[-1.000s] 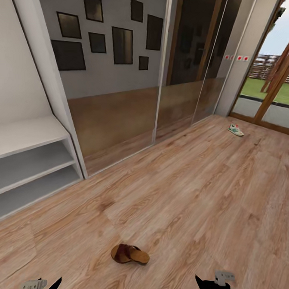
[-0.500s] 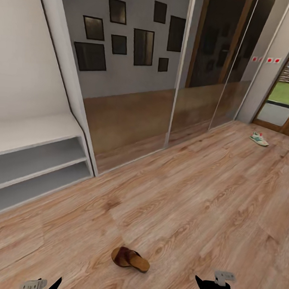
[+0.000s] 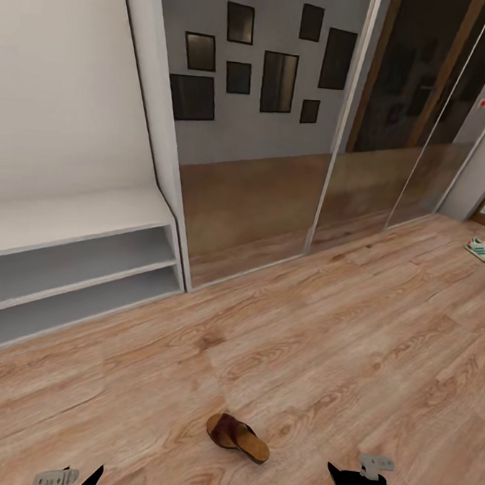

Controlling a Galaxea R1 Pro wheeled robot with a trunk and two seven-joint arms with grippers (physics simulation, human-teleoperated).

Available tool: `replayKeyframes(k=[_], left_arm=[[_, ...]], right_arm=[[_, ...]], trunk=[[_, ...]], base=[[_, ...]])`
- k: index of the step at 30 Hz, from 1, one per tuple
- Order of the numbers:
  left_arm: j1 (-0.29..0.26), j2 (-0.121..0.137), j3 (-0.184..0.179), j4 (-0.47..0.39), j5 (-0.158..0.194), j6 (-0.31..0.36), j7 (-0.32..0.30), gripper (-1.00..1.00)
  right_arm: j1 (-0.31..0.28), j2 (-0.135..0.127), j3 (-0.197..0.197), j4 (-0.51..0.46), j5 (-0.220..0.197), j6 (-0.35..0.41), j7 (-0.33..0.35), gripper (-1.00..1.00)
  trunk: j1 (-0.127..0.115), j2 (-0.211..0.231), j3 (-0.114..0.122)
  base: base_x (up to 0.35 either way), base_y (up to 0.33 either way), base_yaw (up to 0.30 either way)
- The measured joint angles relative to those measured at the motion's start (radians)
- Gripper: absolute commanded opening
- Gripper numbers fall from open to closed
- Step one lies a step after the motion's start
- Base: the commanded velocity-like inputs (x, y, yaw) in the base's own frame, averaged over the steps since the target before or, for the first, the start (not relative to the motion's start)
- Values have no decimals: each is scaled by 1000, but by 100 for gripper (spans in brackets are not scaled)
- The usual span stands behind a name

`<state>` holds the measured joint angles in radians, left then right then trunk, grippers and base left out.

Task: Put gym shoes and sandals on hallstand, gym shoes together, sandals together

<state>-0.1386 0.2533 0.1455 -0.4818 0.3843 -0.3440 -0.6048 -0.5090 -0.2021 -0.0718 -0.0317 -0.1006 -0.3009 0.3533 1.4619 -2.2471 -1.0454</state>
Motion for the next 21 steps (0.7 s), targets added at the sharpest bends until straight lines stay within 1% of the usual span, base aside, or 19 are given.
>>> replayKeyframes(k=[14, 17, 21], left_arm=[[0, 0, 0, 0, 0, 0, 0, 100], [0, 0, 0, 0, 0, 0, 0, 100], [0, 0, 0, 0, 0, 0, 0, 100]], right_arm=[[0, 0, 0, 0, 0, 0, 0, 100], [0, 0, 0, 0, 0, 0, 0, 100], [0, 0, 0, 0, 0, 0, 0, 100]], trunk=[[0, 0, 0], [0, 0, 0], [0, 0, 0]], base=[[0, -3, 278], [0, -82, 278], [0, -189, 278]])
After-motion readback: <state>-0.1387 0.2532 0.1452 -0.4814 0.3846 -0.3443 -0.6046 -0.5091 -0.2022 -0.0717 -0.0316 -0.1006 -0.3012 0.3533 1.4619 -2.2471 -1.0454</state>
